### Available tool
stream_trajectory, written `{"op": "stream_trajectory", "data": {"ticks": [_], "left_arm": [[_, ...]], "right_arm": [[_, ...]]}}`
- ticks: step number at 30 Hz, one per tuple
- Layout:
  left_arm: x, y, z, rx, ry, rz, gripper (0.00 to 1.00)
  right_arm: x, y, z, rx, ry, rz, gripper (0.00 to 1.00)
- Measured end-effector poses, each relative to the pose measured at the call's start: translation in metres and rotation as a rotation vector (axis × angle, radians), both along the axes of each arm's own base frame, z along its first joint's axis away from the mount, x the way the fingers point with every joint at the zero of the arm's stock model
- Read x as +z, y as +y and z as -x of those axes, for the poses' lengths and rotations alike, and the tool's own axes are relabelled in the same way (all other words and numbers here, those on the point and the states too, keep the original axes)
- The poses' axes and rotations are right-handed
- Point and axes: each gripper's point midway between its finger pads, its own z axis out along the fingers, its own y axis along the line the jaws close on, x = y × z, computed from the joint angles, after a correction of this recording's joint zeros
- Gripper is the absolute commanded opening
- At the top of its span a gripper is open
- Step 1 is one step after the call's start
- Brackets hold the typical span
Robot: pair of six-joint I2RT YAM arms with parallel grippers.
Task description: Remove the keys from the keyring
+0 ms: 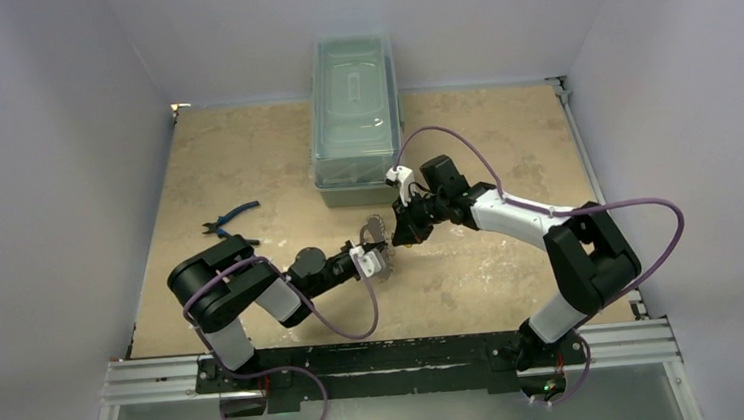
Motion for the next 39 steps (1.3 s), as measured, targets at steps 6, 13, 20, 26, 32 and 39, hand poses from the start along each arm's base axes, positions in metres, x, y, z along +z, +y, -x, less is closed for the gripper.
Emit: {"op": "stream_trajectory", "data": {"ticks": [6, 13, 20, 26, 32, 39], "left_arm": [[-0.004, -0.002, -0.007, 0.033, 0.055, 0.005, 0.0], [-0.007, -0.002, -0.01, 0.056, 0.117, 0.017, 0.0], [-0.006, -0.002, -0.014, 0.077, 0.188, 0.042, 0.0], [0.001, -0.003, -0.026, 0.108, 0.244, 0.092, 0.0], [0.004, -0.006, -0.031, 0.124, 0.285, 0.12, 0.0], [0.0, -0.004, -0.031, 0.148, 0.332, 0.128, 0.0]], "right_arm": [[0.007, 0.002, 0.001, 0.005, -0.018, -0.01, 0.0], [0.011, 0.007, 0.005, 0.045, -0.051, -0.013, 0.0], [0.01, 0.005, 0.01, 0.134, -0.13, 0.019, 0.0], [0.016, -0.001, 0.004, 0.171, -0.221, 0.051, 0.0], [0.016, -0.007, -0.002, 0.172, -0.28, 0.086, 0.0], [0.008, -0.013, -0.006, 0.162, -0.312, 0.123, 0.0]]}}
